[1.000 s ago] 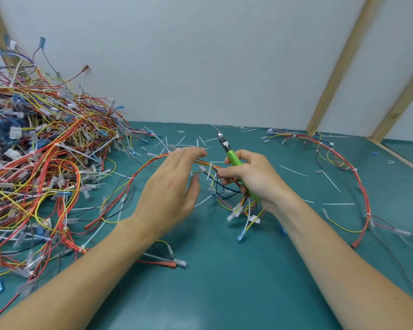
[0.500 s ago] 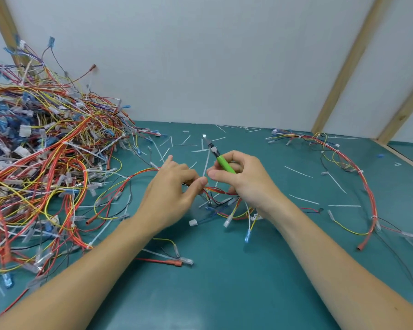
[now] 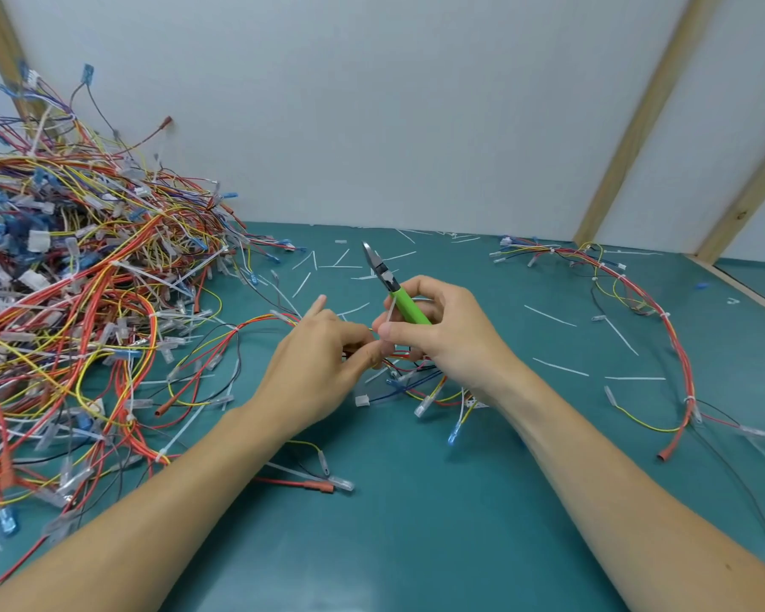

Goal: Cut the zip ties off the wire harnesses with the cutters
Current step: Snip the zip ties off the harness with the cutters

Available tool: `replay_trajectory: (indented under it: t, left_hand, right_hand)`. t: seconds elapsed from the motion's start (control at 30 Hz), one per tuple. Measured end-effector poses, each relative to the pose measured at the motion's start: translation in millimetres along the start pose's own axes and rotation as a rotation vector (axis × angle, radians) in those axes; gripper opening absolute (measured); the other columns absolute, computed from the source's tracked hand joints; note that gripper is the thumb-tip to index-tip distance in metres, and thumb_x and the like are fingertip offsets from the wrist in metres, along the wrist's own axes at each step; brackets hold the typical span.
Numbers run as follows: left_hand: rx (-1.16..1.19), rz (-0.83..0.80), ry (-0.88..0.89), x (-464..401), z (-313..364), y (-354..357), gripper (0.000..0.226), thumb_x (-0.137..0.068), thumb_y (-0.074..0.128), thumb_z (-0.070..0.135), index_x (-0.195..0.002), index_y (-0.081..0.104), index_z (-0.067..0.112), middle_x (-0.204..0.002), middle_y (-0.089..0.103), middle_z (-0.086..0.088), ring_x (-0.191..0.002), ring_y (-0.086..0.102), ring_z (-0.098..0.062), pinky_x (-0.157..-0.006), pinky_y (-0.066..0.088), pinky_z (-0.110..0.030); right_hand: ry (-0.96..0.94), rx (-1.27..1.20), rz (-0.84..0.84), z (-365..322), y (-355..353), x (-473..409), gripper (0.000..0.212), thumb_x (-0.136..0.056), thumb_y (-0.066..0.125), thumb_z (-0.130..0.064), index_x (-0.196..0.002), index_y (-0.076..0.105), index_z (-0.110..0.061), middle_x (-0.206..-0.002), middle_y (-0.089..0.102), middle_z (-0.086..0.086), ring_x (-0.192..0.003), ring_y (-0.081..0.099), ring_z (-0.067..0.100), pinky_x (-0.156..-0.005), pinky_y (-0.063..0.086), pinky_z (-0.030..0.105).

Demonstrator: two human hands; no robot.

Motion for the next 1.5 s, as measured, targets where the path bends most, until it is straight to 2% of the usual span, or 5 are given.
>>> replay_trajectory:
  t: [0.5, 0.73, 0.87, 1.0, 1.5]
  left_hand:
    - [-0.170, 0.056, 0.155, -2, 15, -11, 0.010, -0.093, 0.070, 0.030, -0.090, 0.075, 0.022, -0.082, 0.062, 0.005, -0.102, 0.060, -0.019, -0.126, 0.007, -0.042]
    - [0.083, 0.035, 0.007, 0, 1, -6, 0.014, -0.098, 0.064, 0.025, -0.085, 0.070, 0.021, -0.074, 0.054, 0.001, -0.074, 0.049, -0.017, -0.123, 0.020, -0.041]
    - [0.113, 0.038, 0.005, 1, 1, -5, 0.015, -0.097, 0.066, 0.022, -0.082, 0.069, 0.019, -0.075, 0.053, 0.008, -0.080, 0.049, -0.018, -0.089, 0.044, -0.037]
    - [0.067, 0.089, -0.034, 0, -5, -8, 0.018, -0.095, 0.059, 0.027, -0.080, 0.065, 0.019, -0.074, 0.049, 0.009, -0.082, 0.047, -0.023, -0.102, 0.037, -0.037]
    - [0.064, 0.162, -0.110, -2, -20, -10, 0.014, -0.095, 0.067, 0.024, -0.082, 0.061, 0.024, -0.078, 0.057, 0.003, -0.085, 0.051, -0.023, -0.122, 0.008, -0.031]
  right_hand:
    - [0.079, -0.065, 0.260, 19, -23, -5, 0.017, -0.088, 0.078, -0.010, -0.094, 0.063, -0.014, -0.075, 0.074, -0.005, -0.065, 0.070, 0.009, -0.050, 0.048, 0.020]
    - [0.004, -0.231, 0.434, -1, -58, -5, 0.026, -0.100, 0.065, -0.038, -0.094, 0.067, -0.013, -0.077, 0.073, -0.003, -0.067, 0.069, 0.012, -0.057, 0.053, 0.028]
    - [-0.165, -0.150, 0.484, -20, -84, -5, 0.017, -0.100, 0.066, -0.034, -0.094, 0.067, -0.018, -0.078, 0.072, -0.008, -0.070, 0.067, 0.009, -0.064, 0.052, 0.022]
    - [-0.250, 0.436, 0.359, -24, -80, -5, 0.023, -0.088, 0.080, -0.042, -0.091, 0.073, -0.021, -0.075, 0.066, -0.016, -0.070, 0.056, 0.002, -0.070, 0.043, 0.018]
    - [-0.057, 0.693, 0.001, 6, -46, -7, 0.032, -0.069, 0.088, -0.057, -0.091, 0.080, -0.036, -0.085, 0.077, -0.019, -0.089, 0.070, 0.006, -0.086, 0.056, 0.036]
Point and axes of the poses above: each hand's wrist, its own x-axis away from the middle knuckle, its own y-axis out of the palm, z = x × y, the point moved 8 cm from there along -x, towards the middle knuckle
